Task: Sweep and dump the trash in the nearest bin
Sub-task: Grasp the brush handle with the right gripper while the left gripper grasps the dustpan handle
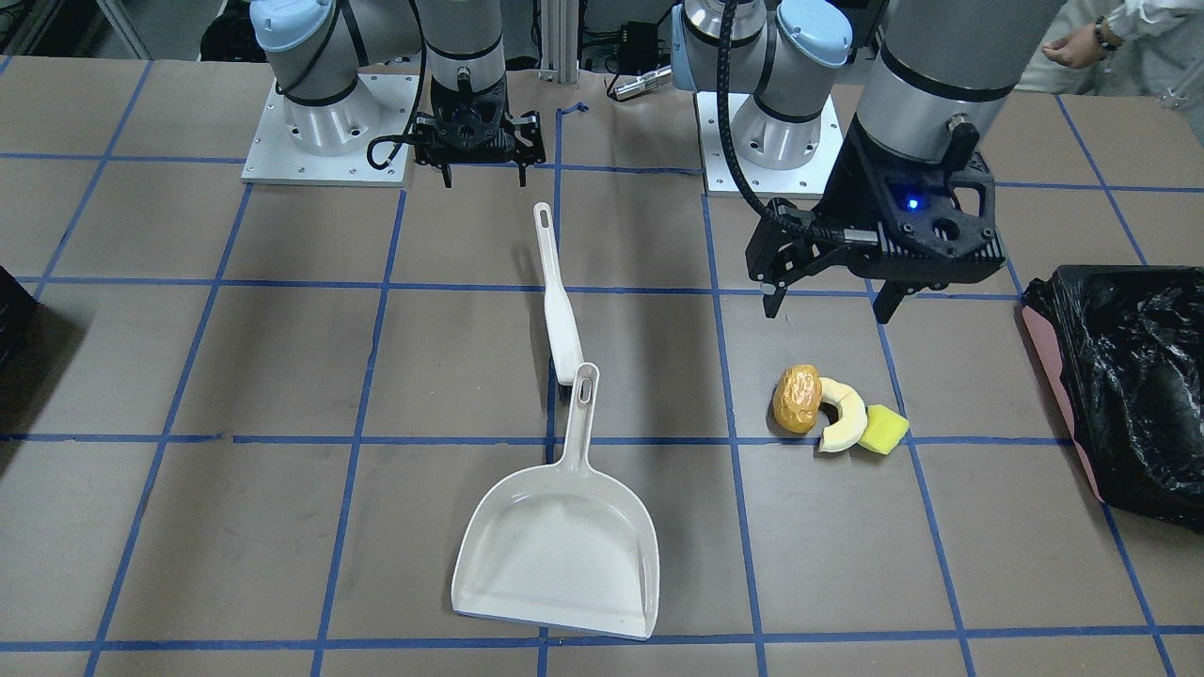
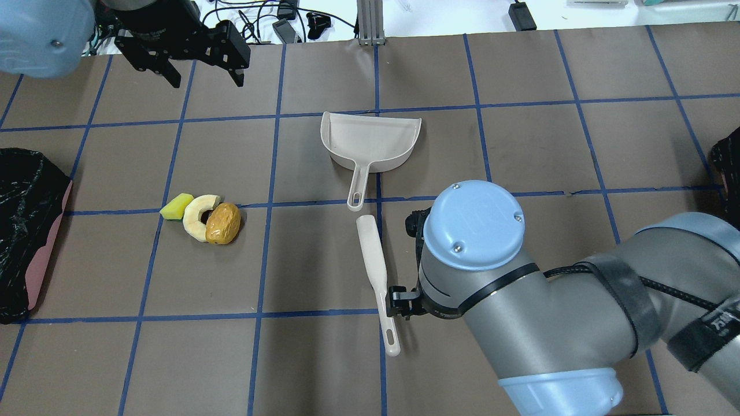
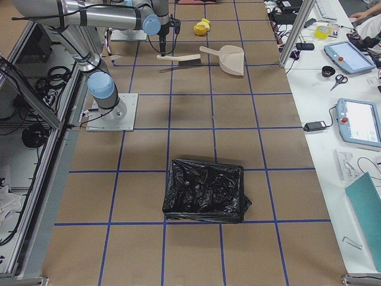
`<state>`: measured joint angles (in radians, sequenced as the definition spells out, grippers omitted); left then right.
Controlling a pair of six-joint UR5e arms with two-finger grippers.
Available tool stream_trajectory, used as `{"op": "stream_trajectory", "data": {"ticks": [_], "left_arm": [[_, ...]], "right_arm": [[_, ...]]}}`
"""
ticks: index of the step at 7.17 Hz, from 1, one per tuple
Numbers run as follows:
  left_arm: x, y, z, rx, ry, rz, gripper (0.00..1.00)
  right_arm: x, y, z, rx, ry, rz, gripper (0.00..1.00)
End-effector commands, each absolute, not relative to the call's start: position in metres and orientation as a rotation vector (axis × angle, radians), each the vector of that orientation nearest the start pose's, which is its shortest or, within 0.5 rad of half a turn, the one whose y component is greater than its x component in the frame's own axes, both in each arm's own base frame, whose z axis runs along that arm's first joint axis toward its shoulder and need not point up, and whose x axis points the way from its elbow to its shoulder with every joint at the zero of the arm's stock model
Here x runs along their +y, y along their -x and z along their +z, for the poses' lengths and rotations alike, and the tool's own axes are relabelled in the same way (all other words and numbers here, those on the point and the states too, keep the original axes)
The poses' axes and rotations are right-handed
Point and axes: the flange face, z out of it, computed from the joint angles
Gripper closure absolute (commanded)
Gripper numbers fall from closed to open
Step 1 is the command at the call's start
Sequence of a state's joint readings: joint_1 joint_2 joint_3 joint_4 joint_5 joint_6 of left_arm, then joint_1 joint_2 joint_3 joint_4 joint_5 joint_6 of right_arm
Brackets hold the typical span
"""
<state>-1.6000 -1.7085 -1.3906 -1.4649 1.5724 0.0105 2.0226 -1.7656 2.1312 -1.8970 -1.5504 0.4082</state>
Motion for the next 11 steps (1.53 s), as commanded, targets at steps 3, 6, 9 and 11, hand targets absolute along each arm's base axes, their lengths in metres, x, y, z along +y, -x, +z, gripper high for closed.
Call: {"op": "stream_trajectory", "data": {"ticks": [3, 6, 9, 11], "left_arm": [[-0.57, 0.151, 0.507, 3.145, -0.042, -0.224, 0.0], [-0.616, 0.175, 0.457, 3.234, 0.231, -0.268, 0.0], [-0.632, 0.236, 0.39, 3.259, 0.158, -0.16, 0.0], [-0.606, 0.285, 0.317, 3.252, 0.031, 0.087, 0.0]], "right_arm": [[-0.281, -0.294, 0.315, 3.15, 0.023, 0.108, 0.01], [-0.278, -0.293, 0.307, 3.153, 0.018, 0.119, 0.03], [-0.282, -0.318, 0.292, 3.127, 0.031, 0.035, 0.0], [-0.271, -0.338, 0.276, 3.137, 0.136, 0.065, 0.0]]}}
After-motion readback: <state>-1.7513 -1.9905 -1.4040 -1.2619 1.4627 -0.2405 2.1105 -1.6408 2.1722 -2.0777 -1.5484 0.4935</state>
